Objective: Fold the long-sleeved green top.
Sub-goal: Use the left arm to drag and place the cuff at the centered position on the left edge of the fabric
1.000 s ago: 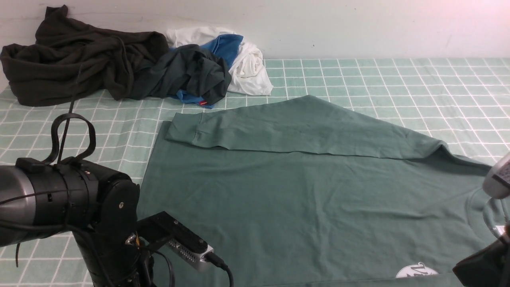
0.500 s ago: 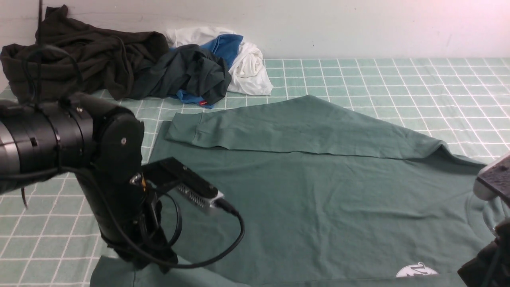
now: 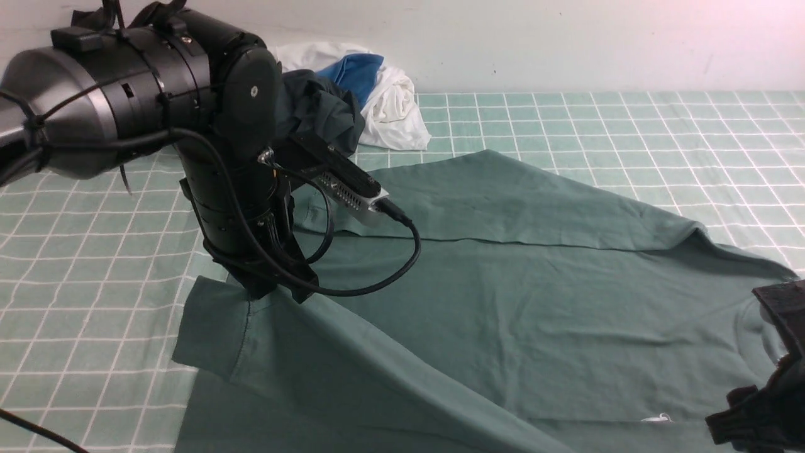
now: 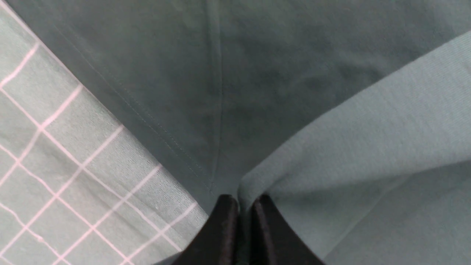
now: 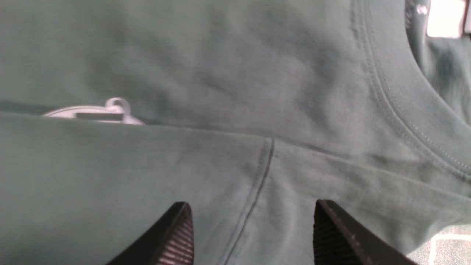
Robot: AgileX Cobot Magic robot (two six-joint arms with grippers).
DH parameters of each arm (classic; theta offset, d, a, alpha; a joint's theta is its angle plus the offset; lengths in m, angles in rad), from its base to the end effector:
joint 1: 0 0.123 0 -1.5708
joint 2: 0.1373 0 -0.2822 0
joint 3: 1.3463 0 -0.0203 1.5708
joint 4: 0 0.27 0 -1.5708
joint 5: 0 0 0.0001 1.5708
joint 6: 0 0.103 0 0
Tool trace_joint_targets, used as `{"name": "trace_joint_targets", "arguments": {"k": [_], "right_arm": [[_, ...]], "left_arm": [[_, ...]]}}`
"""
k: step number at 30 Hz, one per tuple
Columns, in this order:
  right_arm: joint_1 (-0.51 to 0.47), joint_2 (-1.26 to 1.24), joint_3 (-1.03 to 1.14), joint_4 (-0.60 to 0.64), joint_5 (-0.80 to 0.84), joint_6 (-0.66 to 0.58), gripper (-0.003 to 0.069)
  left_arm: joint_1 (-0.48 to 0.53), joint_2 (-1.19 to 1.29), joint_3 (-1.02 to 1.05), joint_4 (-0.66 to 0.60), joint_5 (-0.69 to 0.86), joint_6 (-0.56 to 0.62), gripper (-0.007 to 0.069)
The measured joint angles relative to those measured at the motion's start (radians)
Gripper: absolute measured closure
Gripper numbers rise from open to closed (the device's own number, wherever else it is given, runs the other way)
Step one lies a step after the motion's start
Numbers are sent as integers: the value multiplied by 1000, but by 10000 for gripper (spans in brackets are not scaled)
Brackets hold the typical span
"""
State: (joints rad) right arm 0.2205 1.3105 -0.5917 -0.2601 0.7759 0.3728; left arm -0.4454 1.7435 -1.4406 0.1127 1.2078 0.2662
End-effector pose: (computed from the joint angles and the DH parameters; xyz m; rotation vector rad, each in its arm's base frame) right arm 0.2123 0.0285 0.1603 -0.0278 2.9218 -0.2067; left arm 0.3380 -0.1493 0.2525 1.0838 2.7782 0.1413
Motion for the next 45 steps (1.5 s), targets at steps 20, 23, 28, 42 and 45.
{"name": "trace_joint_targets", "arguments": {"k": [20,23,28,42,45], "right_arm": [[-53,198,-9,-4,-129,62,523],[-53,198,-9,-26,-122,65,636],[-53,156,-6,-53,-54,66,662],[-53,22,-3,-198,6,221,657],[-53,24,-3,-211,2,233,610]], "left_arm": [[0,46,-5,-16,1,37,604],[0,46,-5,-16,-3,39,604],[0,46,-5,-16,-20,39,604],[0,70,-5,18,-309,50,587],[0,98,-5,38,-346,46,527]]}}
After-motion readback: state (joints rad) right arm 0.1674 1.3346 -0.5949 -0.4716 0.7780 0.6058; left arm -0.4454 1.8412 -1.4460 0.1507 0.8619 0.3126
